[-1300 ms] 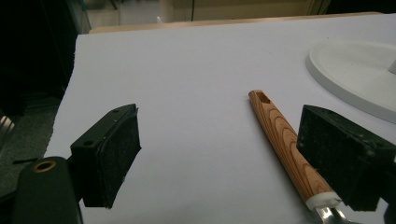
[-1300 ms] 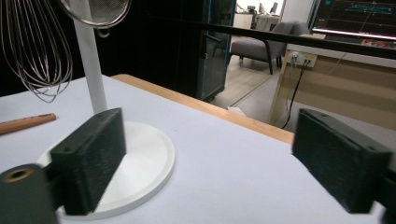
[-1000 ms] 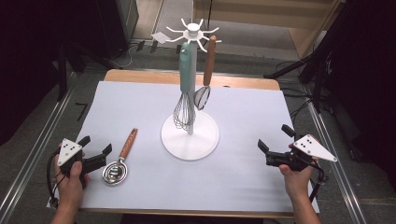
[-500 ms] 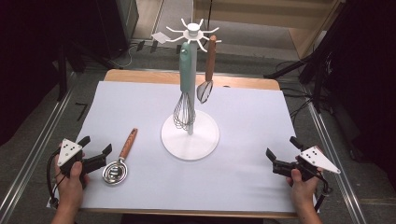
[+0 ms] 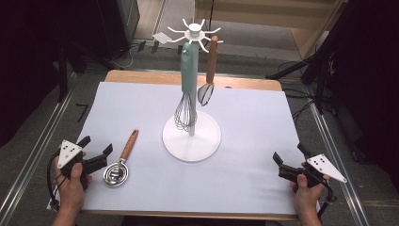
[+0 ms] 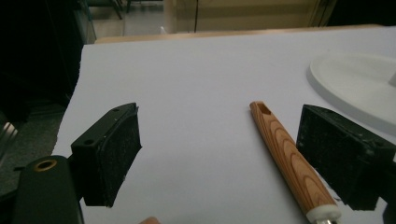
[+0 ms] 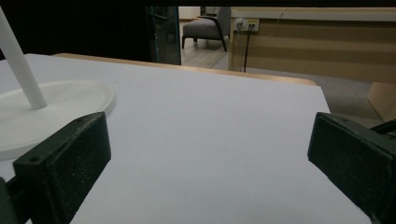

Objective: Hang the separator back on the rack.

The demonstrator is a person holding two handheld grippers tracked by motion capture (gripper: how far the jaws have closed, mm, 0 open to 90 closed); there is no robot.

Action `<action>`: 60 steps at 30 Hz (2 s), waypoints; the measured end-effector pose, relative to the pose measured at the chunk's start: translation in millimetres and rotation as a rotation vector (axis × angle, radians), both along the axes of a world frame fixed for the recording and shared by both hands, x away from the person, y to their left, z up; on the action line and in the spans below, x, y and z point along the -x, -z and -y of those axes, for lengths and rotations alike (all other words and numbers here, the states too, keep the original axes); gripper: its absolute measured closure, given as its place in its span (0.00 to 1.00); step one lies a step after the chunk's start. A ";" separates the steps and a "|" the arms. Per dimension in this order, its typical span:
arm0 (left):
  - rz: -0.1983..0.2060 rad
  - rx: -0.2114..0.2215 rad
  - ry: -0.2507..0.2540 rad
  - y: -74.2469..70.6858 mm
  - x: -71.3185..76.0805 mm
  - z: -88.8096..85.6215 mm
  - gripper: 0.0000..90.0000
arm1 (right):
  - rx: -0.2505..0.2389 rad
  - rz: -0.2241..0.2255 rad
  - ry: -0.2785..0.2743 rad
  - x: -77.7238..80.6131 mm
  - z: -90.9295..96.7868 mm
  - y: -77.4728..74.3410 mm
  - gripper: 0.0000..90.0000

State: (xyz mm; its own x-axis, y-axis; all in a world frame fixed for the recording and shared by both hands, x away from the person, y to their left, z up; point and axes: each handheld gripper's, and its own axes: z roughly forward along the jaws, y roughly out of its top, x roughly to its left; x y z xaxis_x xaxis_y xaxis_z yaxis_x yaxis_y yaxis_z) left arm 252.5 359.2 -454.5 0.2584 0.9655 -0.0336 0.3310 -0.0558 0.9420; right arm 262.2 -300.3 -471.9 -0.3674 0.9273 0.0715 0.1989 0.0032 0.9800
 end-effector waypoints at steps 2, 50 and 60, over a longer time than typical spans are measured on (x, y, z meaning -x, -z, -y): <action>0.008 0.015 -0.006 -0.2 -0.1 -0.7 0.16 | 0.004 0.001 0.001 0.1 -0.7 0.1 0.00; -0.339 -0.143 0.058 -31.2 -22.6 41.5 0.16 | 0.081 0.016 0.003 1.9 -9.8 -0.2 0.16; -0.462 -0.212 0.066 -41.5 -34.0 55.8 0.20 | 0.083 0.009 0.009 1.5 -9.6 0.1 0.16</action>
